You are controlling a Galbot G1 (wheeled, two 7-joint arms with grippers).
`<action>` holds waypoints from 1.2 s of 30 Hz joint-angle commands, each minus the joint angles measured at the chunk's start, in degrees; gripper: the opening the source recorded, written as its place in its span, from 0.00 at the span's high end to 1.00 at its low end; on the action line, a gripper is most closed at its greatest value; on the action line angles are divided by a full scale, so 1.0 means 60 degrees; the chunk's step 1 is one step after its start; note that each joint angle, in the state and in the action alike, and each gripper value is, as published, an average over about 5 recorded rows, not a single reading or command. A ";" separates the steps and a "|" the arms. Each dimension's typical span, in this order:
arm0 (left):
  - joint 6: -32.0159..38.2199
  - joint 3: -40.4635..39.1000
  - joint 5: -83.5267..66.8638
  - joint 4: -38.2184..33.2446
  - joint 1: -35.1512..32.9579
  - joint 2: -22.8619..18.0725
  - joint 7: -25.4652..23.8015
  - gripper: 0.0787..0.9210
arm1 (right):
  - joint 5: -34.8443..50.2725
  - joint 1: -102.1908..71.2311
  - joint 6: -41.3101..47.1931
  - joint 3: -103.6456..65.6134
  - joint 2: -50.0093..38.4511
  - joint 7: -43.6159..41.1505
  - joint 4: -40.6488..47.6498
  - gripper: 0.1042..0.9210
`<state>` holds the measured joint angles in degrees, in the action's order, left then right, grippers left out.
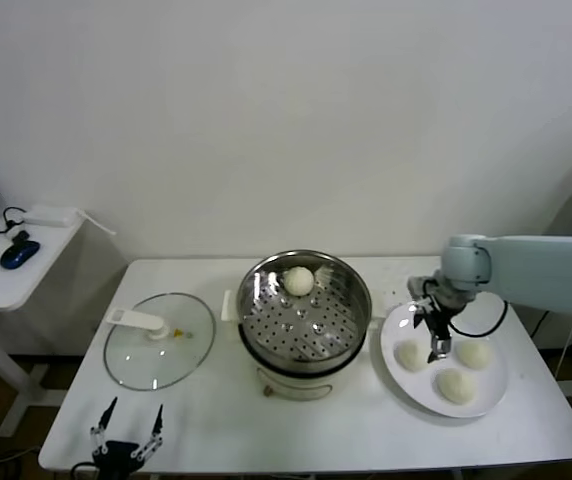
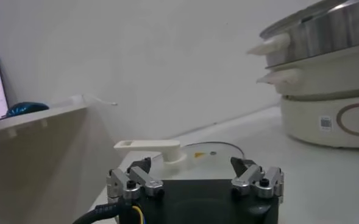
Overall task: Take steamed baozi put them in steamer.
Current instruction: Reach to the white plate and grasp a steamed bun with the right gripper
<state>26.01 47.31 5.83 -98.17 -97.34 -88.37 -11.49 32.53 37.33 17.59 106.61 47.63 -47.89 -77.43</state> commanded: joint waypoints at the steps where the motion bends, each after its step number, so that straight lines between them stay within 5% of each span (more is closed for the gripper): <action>1: 0.0037 0.0004 0.0034 0.0036 -0.0009 -0.0010 0.0000 0.12 | -0.0602 -0.1346 0.0327 -0.0858 -0.0063 0.0223 0.0342 0.12; 21: 0.0042 -0.0023 0.0095 0.0070 0.0041 0.0000 0.0019 0.12 | -0.1222 -0.1790 0.0135 -0.1485 0.0025 0.0291 0.0933 0.13; 36: 0.0084 -0.0058 0.0125 -0.0011 0.0017 -0.0028 0.0025 0.12 | -0.1273 -0.1220 0.0136 -0.1456 -0.0094 0.0231 0.0638 0.37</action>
<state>26.47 46.95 6.55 -97.96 -97.12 -88.46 -11.35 24.91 28.01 18.41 97.80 47.47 -46.16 -72.69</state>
